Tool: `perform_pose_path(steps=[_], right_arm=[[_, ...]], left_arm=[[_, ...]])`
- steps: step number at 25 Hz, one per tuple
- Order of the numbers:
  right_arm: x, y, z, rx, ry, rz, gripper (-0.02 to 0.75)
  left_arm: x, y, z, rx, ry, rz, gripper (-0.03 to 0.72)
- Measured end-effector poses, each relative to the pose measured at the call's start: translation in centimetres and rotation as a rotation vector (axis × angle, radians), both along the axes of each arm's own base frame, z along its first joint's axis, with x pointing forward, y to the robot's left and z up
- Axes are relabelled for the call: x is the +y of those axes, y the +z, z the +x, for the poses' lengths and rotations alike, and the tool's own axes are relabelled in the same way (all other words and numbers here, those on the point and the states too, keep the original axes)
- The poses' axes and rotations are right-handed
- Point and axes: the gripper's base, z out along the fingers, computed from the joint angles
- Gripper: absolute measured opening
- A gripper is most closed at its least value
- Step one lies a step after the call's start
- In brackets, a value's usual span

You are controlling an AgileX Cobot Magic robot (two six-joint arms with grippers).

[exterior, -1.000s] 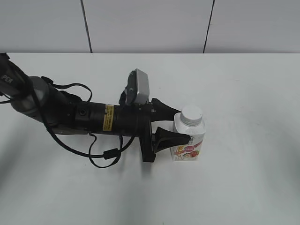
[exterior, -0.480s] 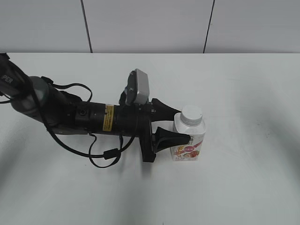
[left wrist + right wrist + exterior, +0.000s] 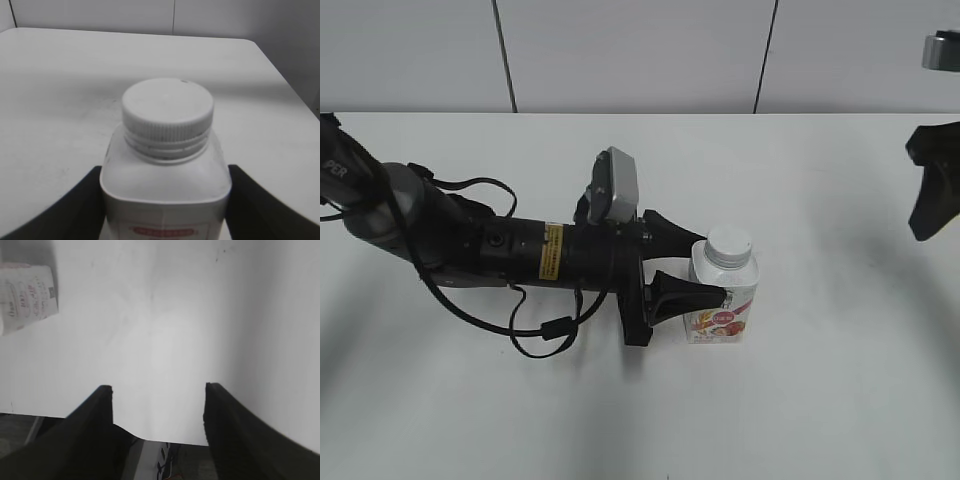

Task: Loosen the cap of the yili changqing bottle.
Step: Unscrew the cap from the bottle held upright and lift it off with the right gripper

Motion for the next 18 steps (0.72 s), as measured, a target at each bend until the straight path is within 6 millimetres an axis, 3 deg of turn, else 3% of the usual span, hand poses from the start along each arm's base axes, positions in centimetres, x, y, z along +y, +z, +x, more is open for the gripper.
perform_pose_path(steps=[3,13,18], right_arm=[[1.9,0.1,0.7,-0.003,0.041,0.008,0.460],[11.0,0.3,2.8,-0.019,0.151,0.042,0.460],[13.8,-0.5,3.3,0.001,0.182,0.067,0.460]], left_arm=[[0.0,0.0,0.0,0.001,0.000,0.000,0.433],[0.0,0.0,0.0,0.001,0.000,0.000,0.432],[0.0,0.0,0.0,0.001,0.000,0.000,0.432]])
